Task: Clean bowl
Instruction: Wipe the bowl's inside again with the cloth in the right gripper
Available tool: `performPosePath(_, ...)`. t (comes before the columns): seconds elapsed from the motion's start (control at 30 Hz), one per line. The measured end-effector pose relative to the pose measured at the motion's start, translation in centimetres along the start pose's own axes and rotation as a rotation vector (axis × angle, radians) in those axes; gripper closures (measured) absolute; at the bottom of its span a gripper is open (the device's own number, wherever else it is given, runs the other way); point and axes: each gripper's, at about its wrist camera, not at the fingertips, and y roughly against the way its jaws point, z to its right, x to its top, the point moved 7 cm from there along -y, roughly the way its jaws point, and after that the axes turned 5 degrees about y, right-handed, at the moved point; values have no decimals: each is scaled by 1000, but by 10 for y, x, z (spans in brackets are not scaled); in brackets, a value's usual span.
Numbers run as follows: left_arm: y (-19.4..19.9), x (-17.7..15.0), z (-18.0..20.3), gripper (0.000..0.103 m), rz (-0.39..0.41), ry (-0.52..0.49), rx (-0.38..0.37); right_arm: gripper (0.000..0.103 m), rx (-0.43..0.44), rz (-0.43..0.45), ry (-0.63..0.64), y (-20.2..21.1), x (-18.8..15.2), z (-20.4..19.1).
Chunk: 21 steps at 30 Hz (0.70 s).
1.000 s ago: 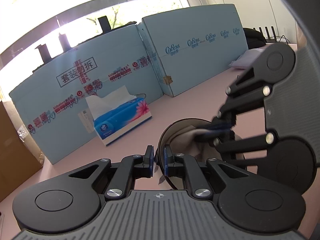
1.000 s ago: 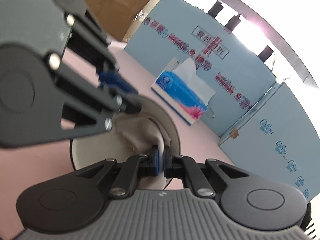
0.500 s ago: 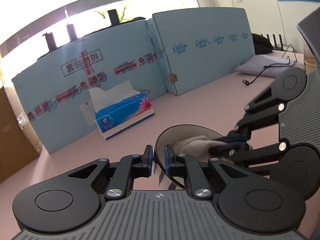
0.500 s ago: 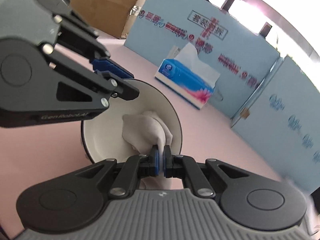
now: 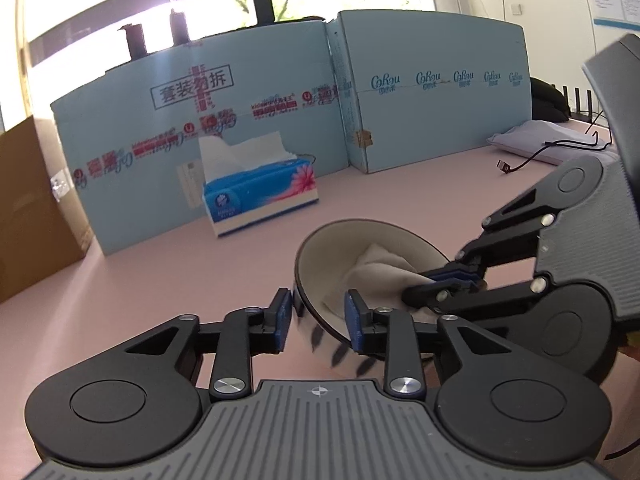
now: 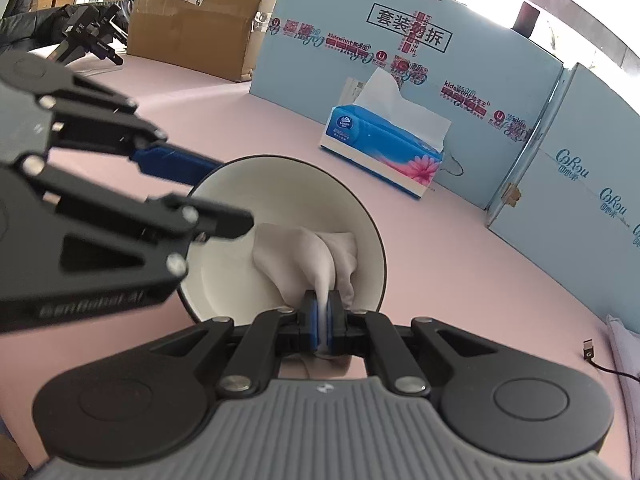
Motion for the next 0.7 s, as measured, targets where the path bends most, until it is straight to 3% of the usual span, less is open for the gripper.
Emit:
performPosePath(0.13, 0, -1, 0, 63, 1, 3, 12, 99, 0, 3, -5, 0, 0, -1)
performPosePath(0.4, -1, 0, -3, 83, 6, 7, 34, 99, 5, 10, -11, 2, 0, -4)
performPosePath(0.7, -6, 8, -4, 92, 22, -34, 12, 99, 22, 18, -29, 6, -1, -3)
